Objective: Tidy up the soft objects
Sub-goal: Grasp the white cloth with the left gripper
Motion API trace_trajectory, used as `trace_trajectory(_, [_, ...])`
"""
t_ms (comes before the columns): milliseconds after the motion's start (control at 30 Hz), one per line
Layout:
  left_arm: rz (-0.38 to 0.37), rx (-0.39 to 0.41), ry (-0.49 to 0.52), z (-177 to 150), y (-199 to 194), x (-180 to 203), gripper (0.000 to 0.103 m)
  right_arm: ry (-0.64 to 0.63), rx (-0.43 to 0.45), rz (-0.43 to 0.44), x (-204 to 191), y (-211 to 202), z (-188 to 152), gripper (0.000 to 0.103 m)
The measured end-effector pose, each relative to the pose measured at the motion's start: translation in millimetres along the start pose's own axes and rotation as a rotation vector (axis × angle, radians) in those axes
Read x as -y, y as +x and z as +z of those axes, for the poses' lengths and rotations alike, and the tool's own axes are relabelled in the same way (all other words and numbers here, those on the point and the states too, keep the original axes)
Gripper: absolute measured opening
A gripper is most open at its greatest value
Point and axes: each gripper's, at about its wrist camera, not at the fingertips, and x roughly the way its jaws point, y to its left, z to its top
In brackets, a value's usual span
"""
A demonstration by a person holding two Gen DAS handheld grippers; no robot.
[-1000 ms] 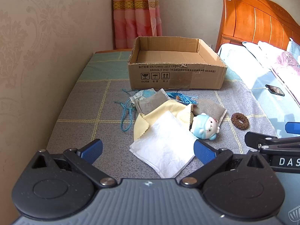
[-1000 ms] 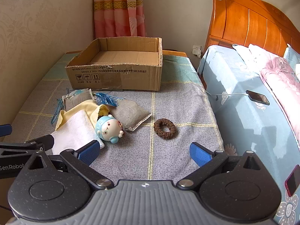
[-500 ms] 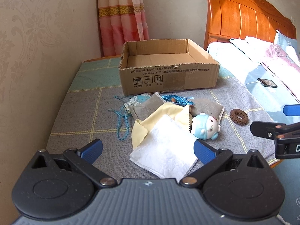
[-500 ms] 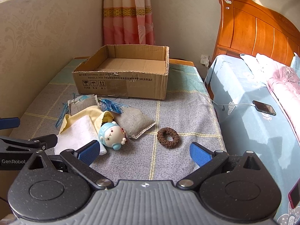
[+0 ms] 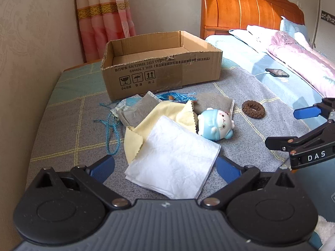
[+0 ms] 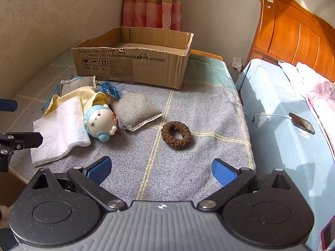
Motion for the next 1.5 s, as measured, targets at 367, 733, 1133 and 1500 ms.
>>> trace_trajectory(367, [-0.185, -0.038, 0.118, 9, 30, 12, 0.102, -0.02, -0.053, 0.062, 7, 30, -17, 0.103])
trace_trajectory(733, [-0.122, -0.099, 0.167, 24, 66, 3, 0.102, -0.041, -0.022, 0.089, 12, 34, -16, 0.103])
trace_trajectory(1133, [-0.218, -0.171, 0.238, 10, 58, 8, 0.103, -0.041, -0.005, 0.089, 12, 34, -18, 0.103])
trace_trajectory(1500, [-0.181, -0.156, 0.207, 8, 55, 9, 0.099, -0.037, 0.026, 0.086, 11, 33, -23, 0.103])
